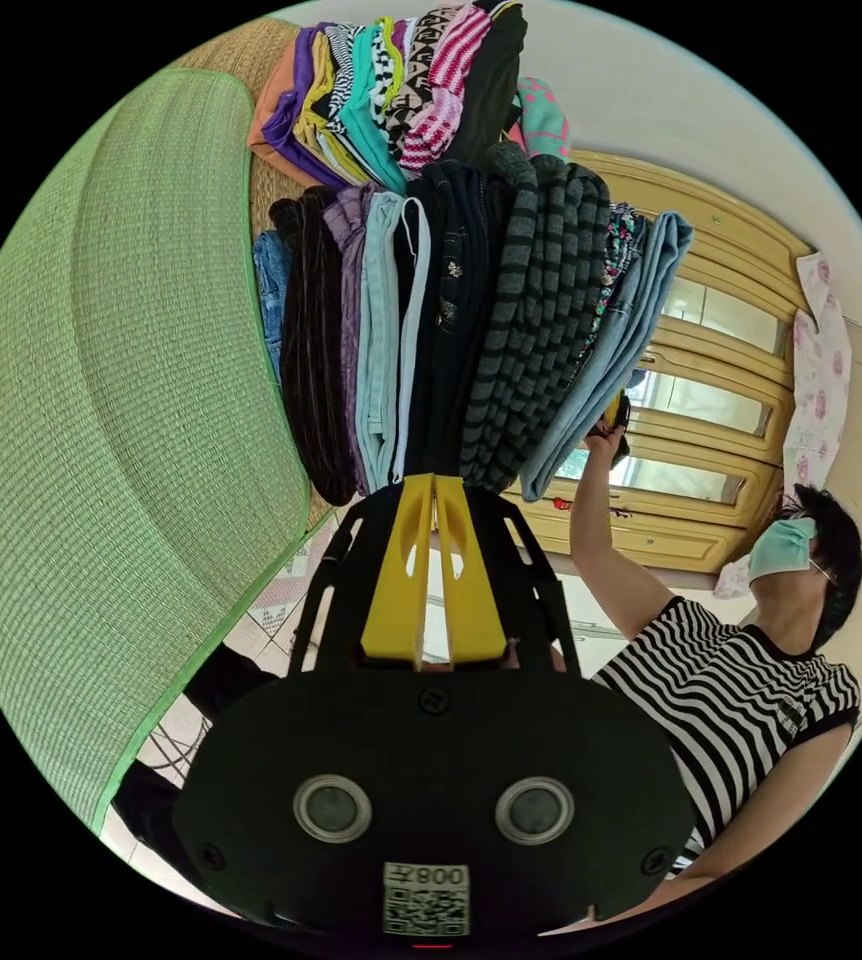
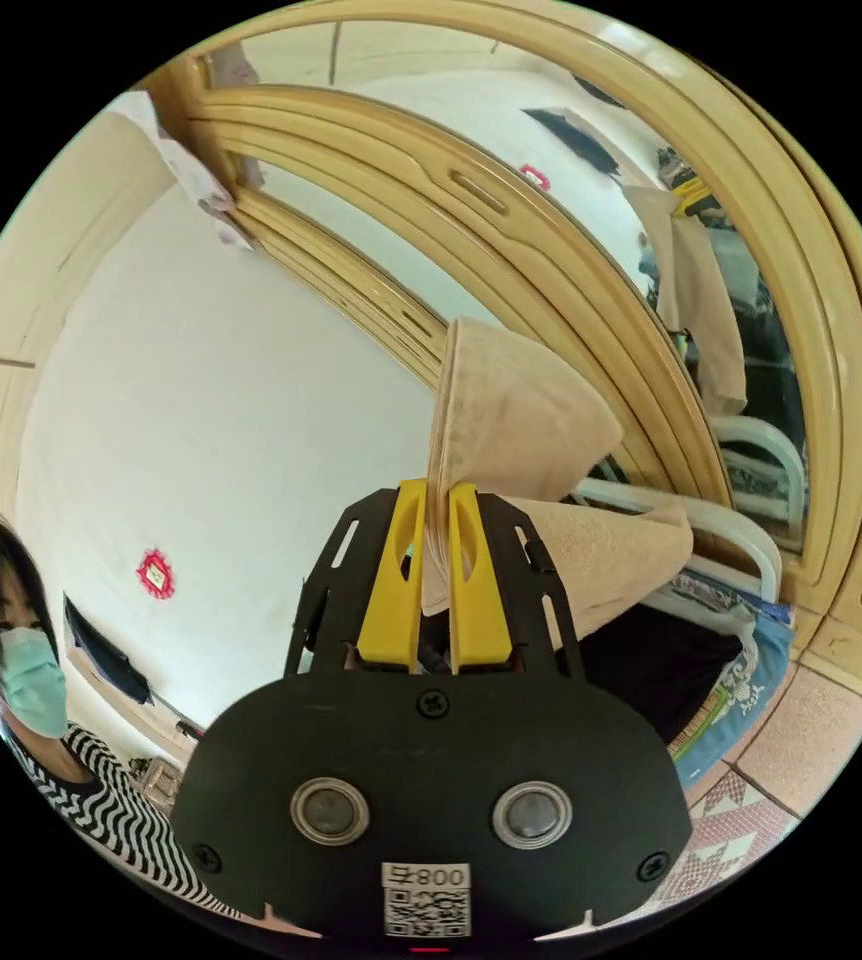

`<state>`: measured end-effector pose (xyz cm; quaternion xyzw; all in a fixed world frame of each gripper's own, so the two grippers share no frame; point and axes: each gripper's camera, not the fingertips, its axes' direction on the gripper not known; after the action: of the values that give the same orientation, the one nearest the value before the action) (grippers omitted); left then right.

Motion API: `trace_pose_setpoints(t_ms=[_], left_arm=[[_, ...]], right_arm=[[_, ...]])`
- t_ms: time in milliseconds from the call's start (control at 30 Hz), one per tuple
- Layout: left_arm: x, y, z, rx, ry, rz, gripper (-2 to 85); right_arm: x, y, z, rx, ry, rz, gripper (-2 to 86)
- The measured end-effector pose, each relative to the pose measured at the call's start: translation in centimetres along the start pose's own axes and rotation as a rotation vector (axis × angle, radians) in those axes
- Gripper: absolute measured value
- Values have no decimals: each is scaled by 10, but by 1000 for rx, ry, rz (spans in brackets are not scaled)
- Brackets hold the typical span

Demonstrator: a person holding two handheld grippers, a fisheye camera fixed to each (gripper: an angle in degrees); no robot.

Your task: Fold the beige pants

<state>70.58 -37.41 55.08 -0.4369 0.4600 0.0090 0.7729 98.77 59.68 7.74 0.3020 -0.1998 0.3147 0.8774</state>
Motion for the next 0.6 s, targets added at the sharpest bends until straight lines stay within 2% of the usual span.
trace_pose_setpoints(t_ms=[133, 300, 433, 600], left_arm=[[2, 46, -31, 47, 50, 54, 2], [7, 108, -75, 110, 159, 158, 7], [22, 172, -119, 140, 264, 294, 28], [55, 259, -178, 126, 282, 491, 72]], right_arm=[[-74, -28, -27, 86, -81, -139, 23], [-186, -29, -55, 100, -174, -338, 21], [-291, 3, -75, 73, -268, -492, 19], [-387, 70, -83, 12, -376, -556, 17]])
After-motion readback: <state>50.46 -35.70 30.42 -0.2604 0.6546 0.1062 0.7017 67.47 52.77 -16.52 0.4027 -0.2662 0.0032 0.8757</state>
